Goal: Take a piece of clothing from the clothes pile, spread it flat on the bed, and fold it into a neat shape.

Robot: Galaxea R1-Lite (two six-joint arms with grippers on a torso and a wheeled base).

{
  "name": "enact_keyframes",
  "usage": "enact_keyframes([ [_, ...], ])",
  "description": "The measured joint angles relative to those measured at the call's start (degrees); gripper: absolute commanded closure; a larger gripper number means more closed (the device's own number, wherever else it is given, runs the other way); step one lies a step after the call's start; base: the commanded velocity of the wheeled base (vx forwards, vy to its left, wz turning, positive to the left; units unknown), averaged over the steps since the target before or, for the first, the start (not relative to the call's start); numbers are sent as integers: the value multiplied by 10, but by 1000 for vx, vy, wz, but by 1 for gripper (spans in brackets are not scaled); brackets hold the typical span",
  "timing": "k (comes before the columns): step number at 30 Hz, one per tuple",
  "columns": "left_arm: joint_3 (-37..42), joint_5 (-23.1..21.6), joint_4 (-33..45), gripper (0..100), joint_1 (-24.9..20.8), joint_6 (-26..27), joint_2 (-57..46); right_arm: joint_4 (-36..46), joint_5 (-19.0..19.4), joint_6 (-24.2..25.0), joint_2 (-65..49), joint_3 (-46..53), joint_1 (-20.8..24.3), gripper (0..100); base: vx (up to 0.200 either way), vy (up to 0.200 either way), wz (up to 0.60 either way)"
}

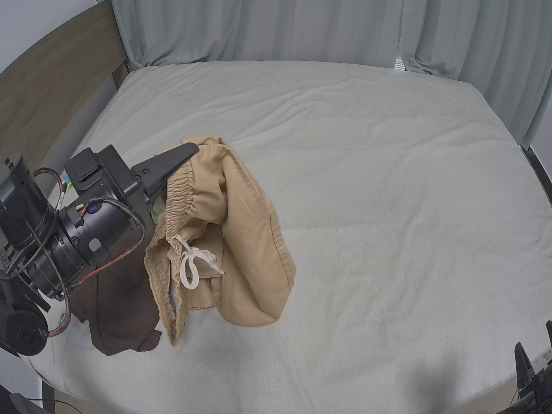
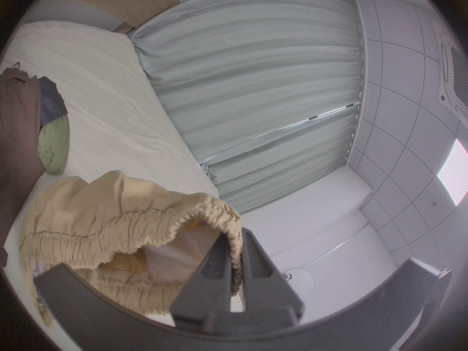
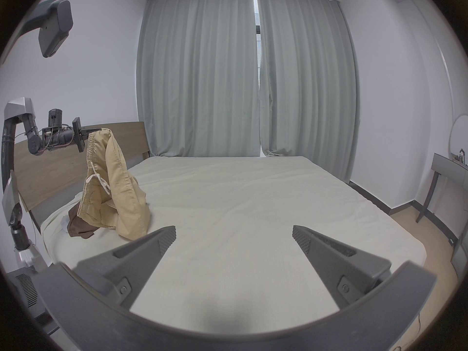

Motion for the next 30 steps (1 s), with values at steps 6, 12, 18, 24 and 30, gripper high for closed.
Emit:
enact_keyframes([
  [6, -11, 9, 0, 100, -26, -1, 1, 0, 0, 0, 0, 0, 0, 0, 0, 0, 0],
  [12, -30, 11, 0, 100, -54, -8, 7, 0, 0, 0, 0, 0, 0, 0, 0, 0, 0],
  [18, -46, 14, -3, 100, -87, -11, 28, 0, 0, 0, 0, 0, 0, 0, 0, 0, 0],
  [24, -76, 24, -3, 100, -121, -11, 58, 0, 0, 0, 0, 0, 0, 0, 0, 0, 0],
  [30, -110, 28, 1, 100, -155, -11, 90, 0, 0, 0, 0, 0, 0, 0, 0, 0, 0],
])
